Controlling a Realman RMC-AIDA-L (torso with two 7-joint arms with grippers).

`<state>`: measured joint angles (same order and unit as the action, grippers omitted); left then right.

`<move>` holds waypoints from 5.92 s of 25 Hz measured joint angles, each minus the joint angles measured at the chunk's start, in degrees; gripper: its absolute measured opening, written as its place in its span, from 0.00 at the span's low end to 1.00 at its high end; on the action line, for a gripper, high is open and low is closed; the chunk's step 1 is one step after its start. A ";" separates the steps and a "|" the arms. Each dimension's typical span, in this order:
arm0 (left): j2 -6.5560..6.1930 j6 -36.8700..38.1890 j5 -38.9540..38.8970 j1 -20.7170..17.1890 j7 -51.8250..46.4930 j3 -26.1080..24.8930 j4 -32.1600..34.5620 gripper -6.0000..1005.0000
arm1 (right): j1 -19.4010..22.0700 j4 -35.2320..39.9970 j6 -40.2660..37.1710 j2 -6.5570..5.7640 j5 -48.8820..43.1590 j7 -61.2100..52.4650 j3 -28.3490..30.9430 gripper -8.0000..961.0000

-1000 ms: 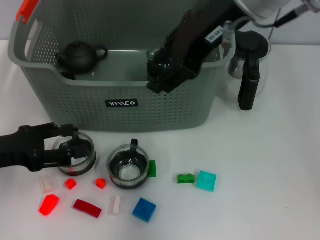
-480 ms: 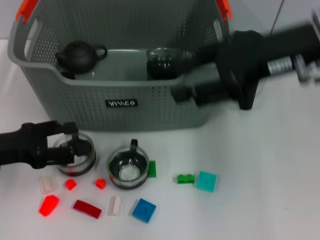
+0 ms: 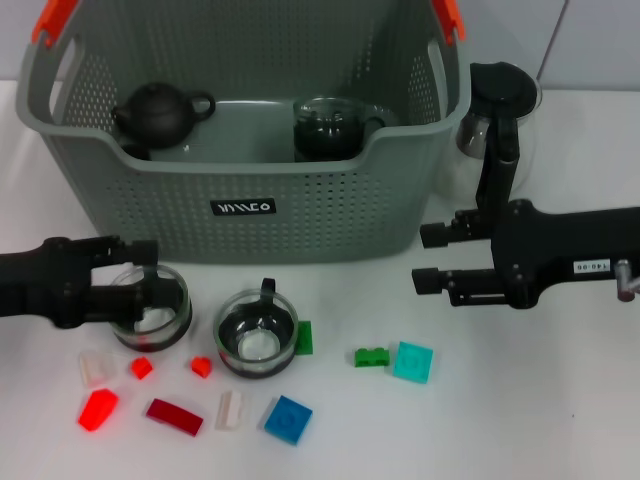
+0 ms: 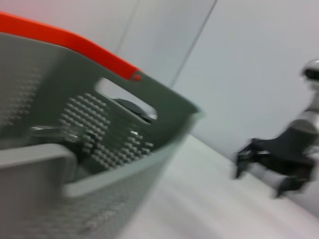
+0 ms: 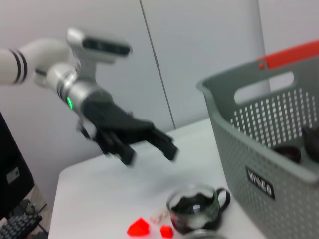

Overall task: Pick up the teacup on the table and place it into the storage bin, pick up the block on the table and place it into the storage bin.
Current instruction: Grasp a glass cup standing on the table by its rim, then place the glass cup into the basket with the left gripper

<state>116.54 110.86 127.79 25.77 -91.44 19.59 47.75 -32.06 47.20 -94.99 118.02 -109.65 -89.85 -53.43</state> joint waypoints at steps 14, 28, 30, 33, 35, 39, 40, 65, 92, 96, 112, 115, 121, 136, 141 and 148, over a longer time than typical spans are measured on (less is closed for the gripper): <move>1.64 1.54 6.59 6.39 -8.80 27.16 14.66 0.84 | -0.38 -2.63 1.16 0.33 -2.66 1.98 0.03 0.67; 7.28 -5.86 20.96 14.86 -10.28 38.47 17.16 0.84 | -0.42 -3.84 2.38 -0.07 -2.68 1.44 0.08 0.67; 7.73 -6.62 21.01 14.86 -10.90 40.84 18.35 0.84 | -0.44 -4.02 2.52 -0.07 -2.67 1.43 0.08 0.67; 7.87 -8.77 20.86 14.66 -12.75 45.35 18.80 0.84 | -0.45 -4.08 2.58 -0.07 -2.67 1.43 0.08 0.67; 7.88 -10.62 20.92 14.46 -14.00 48.47 18.81 0.84 | -0.46 -4.13 2.58 -0.07 -2.67 1.43 0.08 0.67; 7.90 -14.00 21.13 14.27 -17.26 54.78 18.81 0.84 | -0.46 -4.14 2.58 -0.07 -2.64 1.43 0.08 0.67; 7.91 -14.54 21.15 14.25 -17.71 55.65 18.77 0.84 | -0.46 -4.14 2.58 -0.07 -2.60 1.43 0.08 0.67; 7.78 -19.87 24.11 14.50 -23.39 63.40 17.86 0.64 | -0.46 -4.79 3.15 -0.07 -2.68 1.43 0.08 0.67; 7.99 -20.36 26.24 14.67 -27.57 68.33 19.98 0.24 | -0.49 -5.51 3.15 -0.61 -2.67 1.70 0.08 0.67; 8.00 -19.70 26.14 14.69 -27.70 68.64 20.39 0.17 | -0.55 -5.86 3.31 -0.69 -2.67 1.86 0.08 0.67; 7.66 -2.03 20.13 16.13 -23.39 56.40 28.43 0.05 | -0.50 -6.47 3.60 -0.78 -2.67 1.61 0.08 0.67; 7.30 5.40 17.58 18.17 -20.28 46.60 29.93 0.05 | -0.48 -6.47 3.60 -0.78 -2.67 1.51 0.08 0.67; 1.10 7.50 3.78 18.92 -17.79 36.54 26.77 0.05 | -0.49 -6.46 3.59 -0.77 -2.67 1.45 0.08 0.67; -2.88 -13.40 -9.18 20.91 -13.96 23.00 20.38 0.05 | -0.96 -6.42 3.12 -0.61 -2.65 1.34 0.08 0.67; -3.02 -28.12 -2.58 24.35 -16.31 31.81 12.11 0.05 | -1.14 -6.42 3.12 -0.52 -2.67 1.34 0.06 0.67; -1.40 -42.88 11.84 31.01 -21.07 34.37 0.09 0.06 | -1.18 -6.42 2.98 -0.37 -2.68 1.34 0.08 0.67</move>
<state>115.14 67.97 139.64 56.78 -112.52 53.97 47.83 -33.24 40.79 -92.02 117.65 -112.33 -88.51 -53.35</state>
